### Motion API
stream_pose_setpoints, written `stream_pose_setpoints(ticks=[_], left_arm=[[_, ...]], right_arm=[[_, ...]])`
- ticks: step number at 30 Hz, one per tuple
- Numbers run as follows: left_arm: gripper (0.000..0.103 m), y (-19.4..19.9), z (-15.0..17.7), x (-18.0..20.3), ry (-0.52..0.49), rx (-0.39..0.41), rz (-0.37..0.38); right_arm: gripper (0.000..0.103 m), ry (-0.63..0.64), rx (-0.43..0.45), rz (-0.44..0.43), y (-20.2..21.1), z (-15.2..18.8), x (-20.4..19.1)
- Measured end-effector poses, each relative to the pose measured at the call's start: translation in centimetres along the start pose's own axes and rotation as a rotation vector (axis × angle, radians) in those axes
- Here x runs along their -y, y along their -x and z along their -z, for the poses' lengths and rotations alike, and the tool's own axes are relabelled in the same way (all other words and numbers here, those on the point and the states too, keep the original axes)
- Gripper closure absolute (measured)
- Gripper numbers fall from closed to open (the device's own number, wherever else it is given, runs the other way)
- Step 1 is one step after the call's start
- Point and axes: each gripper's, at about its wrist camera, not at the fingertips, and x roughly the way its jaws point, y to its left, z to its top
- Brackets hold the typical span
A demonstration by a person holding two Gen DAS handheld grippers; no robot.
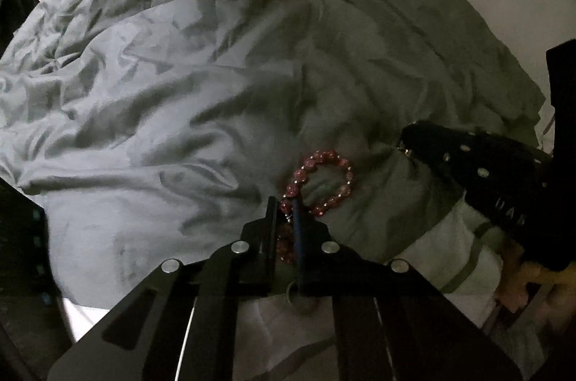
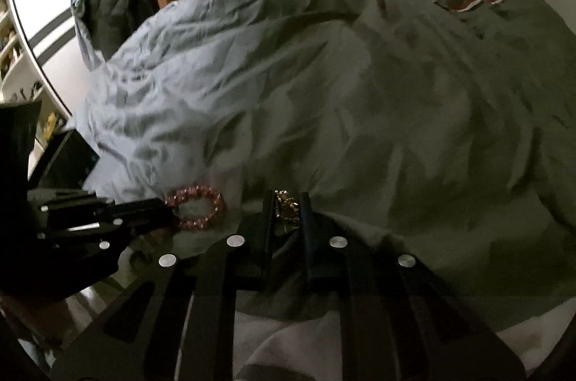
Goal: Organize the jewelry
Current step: 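Grasp the pink bead bracelet with the left tool while the right tool grasps the gold charm, then carry the pink bracelet and gold charm toward the black box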
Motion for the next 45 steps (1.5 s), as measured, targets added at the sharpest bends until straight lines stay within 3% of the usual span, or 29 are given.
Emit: stream_pose_setpoints(ticks=[11, 24, 36, 45], left_arm=[[0.095, 3.5, -0.8, 0.0, 0.02, 0.072, 0.012], [0.095, 8.6, -0.3, 0.2, 0.049, 0.124, -0.027], [0.095, 14.6, 1.3, -2.0, 0.097, 0.133, -0.108], [0.095, 19.7, 3.1, -5.5, 0.152, 0.198, -0.151]], right_arm=[[0.089, -0.077, 0.061, -0.065, 2.0, -0.8, 0.8], [0.089, -0.018, 0.115, -0.095, 6.2, -0.7, -1.8], [0.089, -0.015, 0.077, -0.163, 10.0, -0.4, -6.0], [0.089, 0.042, 0.074, -0.209, 10.6, -0.6, -10.8]])
